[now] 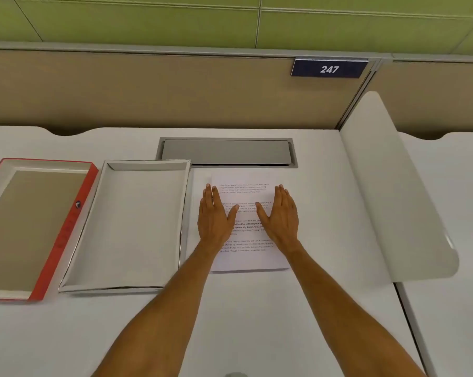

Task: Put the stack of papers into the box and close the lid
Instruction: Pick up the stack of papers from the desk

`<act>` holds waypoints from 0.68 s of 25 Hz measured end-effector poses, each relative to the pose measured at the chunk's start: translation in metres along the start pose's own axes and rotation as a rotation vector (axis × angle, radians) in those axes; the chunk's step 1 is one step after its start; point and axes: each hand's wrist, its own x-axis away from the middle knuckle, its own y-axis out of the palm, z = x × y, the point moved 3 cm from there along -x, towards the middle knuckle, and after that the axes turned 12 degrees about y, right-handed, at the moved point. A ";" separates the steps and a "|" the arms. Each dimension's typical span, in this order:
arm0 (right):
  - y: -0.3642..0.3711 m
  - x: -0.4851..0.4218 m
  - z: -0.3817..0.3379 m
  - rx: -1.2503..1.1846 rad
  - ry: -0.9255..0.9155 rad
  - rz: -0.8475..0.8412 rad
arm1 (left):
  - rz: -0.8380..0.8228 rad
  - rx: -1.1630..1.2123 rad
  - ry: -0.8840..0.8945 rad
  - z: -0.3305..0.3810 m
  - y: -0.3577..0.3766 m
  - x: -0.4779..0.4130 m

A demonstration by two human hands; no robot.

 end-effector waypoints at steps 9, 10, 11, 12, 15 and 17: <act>0.003 0.003 0.005 -0.099 0.377 -0.076 | -0.017 0.108 -0.344 0.001 0.002 -0.001; 0.003 0.001 0.005 -0.108 0.445 -0.120 | -0.034 0.070 -0.405 0.002 0.000 -0.003; 0.002 0.000 0.005 -0.125 0.502 -0.165 | -0.068 0.067 -0.477 0.003 -0.002 -0.005; 0.002 -0.003 0.006 -0.146 0.543 -0.207 | -0.104 0.096 -0.550 0.003 -0.003 -0.006; 0.002 -0.011 0.008 -0.171 0.592 -0.294 | -0.189 0.184 -0.675 0.004 -0.004 -0.013; 0.002 -0.016 0.009 -0.138 0.597 -0.318 | -0.239 0.160 -0.674 0.005 -0.005 -0.020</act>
